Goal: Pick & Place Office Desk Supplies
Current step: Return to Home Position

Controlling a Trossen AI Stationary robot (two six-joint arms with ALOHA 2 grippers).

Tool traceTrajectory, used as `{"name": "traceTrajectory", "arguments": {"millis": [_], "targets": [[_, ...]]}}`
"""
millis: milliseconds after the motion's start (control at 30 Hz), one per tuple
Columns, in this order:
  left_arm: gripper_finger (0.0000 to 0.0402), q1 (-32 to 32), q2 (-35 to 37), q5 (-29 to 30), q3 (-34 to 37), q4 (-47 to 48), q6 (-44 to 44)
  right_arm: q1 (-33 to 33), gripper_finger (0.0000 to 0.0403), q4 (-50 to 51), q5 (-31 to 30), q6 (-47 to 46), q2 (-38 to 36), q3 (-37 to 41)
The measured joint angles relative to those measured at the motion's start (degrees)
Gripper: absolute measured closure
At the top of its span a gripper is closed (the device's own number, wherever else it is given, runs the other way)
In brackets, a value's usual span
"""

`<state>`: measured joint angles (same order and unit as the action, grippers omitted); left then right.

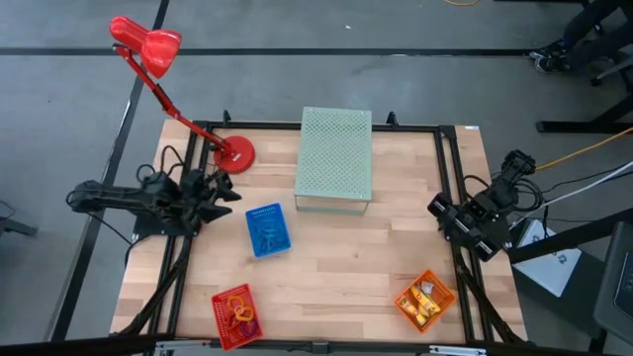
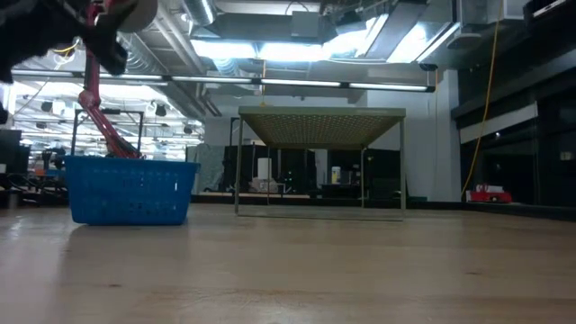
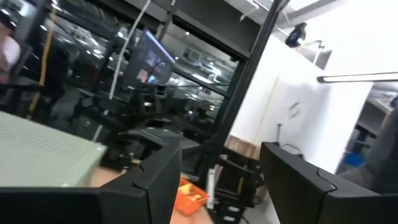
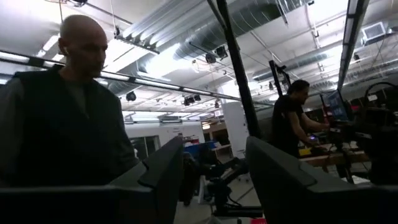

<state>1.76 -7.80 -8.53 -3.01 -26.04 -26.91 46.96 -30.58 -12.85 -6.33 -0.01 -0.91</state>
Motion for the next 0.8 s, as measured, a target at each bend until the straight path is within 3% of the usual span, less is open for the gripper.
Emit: {"name": "traceTrajectory", "arguments": {"millis": [233, 800], "targets": [[0.0186, 0.00, 7.68, 6.19, 2.00, 9.82, 4.38, 0.00, 0.0225, 1.04, -3.23, -1.94, 0.00, 0.00], [0.0186, 0.00, 7.65, 11.84, 2.32, 24.53, 5.20, -0.02, 0.0224, 14.53, -6.24, -6.16, 0.00, -0.04]]}}
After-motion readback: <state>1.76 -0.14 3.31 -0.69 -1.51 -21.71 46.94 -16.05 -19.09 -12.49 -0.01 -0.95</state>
